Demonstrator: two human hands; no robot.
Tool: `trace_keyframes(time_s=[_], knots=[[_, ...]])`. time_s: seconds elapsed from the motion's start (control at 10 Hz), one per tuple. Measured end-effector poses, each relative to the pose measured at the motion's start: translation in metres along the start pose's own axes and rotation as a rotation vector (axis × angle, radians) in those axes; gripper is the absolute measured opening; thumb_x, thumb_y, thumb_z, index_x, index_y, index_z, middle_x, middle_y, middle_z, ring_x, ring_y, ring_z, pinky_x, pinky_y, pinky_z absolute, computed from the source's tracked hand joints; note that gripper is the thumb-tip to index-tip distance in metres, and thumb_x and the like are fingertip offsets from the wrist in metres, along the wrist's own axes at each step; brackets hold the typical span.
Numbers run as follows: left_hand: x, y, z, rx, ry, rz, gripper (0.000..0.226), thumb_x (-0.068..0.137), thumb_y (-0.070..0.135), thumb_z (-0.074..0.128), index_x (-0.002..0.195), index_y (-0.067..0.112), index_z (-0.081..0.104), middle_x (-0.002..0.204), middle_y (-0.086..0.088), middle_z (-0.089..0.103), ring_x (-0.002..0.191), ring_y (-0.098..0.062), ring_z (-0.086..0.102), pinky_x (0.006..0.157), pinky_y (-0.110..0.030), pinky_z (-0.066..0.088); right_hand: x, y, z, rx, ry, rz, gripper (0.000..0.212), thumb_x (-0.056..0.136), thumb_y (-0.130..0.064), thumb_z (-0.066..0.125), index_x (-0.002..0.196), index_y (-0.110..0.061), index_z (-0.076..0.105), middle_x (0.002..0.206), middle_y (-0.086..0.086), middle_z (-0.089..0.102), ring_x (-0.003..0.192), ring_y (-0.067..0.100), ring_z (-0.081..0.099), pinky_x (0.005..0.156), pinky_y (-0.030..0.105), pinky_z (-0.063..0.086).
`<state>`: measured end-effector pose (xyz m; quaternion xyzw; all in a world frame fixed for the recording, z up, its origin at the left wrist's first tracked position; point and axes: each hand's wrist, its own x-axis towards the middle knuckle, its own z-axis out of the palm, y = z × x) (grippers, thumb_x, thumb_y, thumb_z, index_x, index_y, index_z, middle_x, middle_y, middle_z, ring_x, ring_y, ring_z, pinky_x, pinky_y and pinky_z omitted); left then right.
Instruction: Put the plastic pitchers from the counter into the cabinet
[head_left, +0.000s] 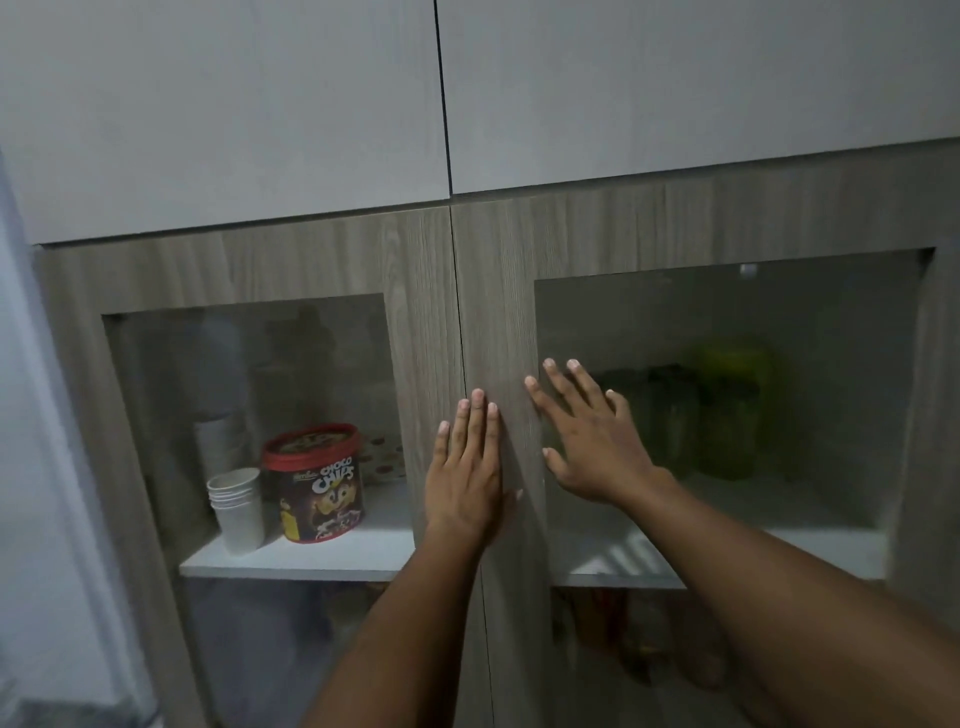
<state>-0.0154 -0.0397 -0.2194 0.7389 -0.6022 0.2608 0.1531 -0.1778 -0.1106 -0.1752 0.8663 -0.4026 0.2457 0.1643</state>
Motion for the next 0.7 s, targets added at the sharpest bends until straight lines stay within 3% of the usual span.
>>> trace_keyframes(time_s=[0.3, 0.5, 0.6, 0.7], knots=[[0.012, 0.002, 0.015, -0.04, -0.028, 0.003, 0.115, 0.092, 0.058, 0.055, 0.153, 0.01, -0.029, 0.157, -0.011, -0.044, 0.147, -0.026, -0.037, 0.124, -0.042, -0.01, 0.012, 0.008, 0.018, -0.055, -0.014, 0.006, 0.097, 0.092, -0.039, 0.051, 0.153, -0.038, -0.025, 0.163, -0.006, -0.034, 0.151, 0.024, -0.027, 0.118, 0.059, 0.009], [0.014, -0.007, -0.006, -0.109, -0.128, 0.058, 0.119, 0.086, 0.063, 0.057, 0.156, 0.013, -0.025, 0.158, -0.006, -0.043, 0.149, -0.025, -0.034, 0.121, -0.038, -0.005, 0.008, 0.001, -0.001, 0.007, -0.115, 0.031, 0.103, 0.088, -0.031, 0.058, 0.154, -0.039, -0.021, 0.164, -0.006, -0.032, 0.151, 0.023, -0.027, 0.121, 0.059, 0.012], [0.01, -0.012, -0.03, -0.215, -0.208, 0.058, 0.113, 0.087, 0.057, 0.061, 0.158, 0.022, -0.02, 0.164, -0.004, -0.033, 0.155, -0.024, -0.02, 0.123, -0.046, 0.016, 0.004, -0.01, -0.028, 0.063, -0.2, 0.055, 0.098, 0.088, -0.031, 0.061, 0.158, -0.036, -0.007, 0.167, -0.006, -0.021, 0.154, 0.023, -0.018, 0.12, 0.057, 0.02], [-0.001, -0.01, -0.05, -0.332, -0.227, 0.025, 0.111, 0.088, 0.051, 0.063, 0.157, 0.03, -0.02, 0.169, -0.006, -0.019, 0.157, -0.028, 0.002, 0.121, -0.051, 0.028, -0.004, -0.02, -0.058, 0.119, -0.312, 0.095, 0.085, 0.088, -0.033, 0.061, 0.159, -0.029, 0.015, 0.17, -0.001, 0.005, 0.156, 0.024, 0.004, 0.121, 0.057, 0.016]])
